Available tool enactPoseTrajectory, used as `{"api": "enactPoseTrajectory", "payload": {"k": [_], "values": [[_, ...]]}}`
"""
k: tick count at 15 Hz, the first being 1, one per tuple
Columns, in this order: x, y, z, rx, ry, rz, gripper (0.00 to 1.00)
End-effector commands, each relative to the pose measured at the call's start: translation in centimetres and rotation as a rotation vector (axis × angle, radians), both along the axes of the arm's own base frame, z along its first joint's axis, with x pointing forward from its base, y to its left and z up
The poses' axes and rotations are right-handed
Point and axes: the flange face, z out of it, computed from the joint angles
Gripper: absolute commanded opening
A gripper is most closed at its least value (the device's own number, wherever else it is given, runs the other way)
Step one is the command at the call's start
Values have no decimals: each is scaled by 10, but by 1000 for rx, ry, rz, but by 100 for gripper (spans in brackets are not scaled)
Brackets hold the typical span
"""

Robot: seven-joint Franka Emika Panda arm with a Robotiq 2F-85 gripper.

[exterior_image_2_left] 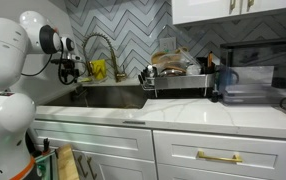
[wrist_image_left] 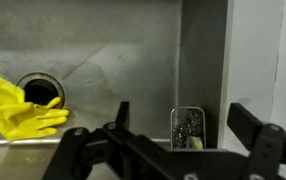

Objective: Move the faucet to the left, remove the sponge in the sink on the left side and put it on the top left of the sink

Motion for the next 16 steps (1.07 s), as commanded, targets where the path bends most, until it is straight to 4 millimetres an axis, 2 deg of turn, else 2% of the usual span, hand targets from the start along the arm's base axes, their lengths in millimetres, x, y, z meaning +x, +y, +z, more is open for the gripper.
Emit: {"api": "enactPoseTrajectory", "payload": {"k": [1,4,9,16], "values": [[1,2,-2,6,-22,4,100],[2,4,-1,11,-39,8,100],[24,23,-15,191,-110,-9,100],[34,36,-44,315,-102,-45,100]]}}
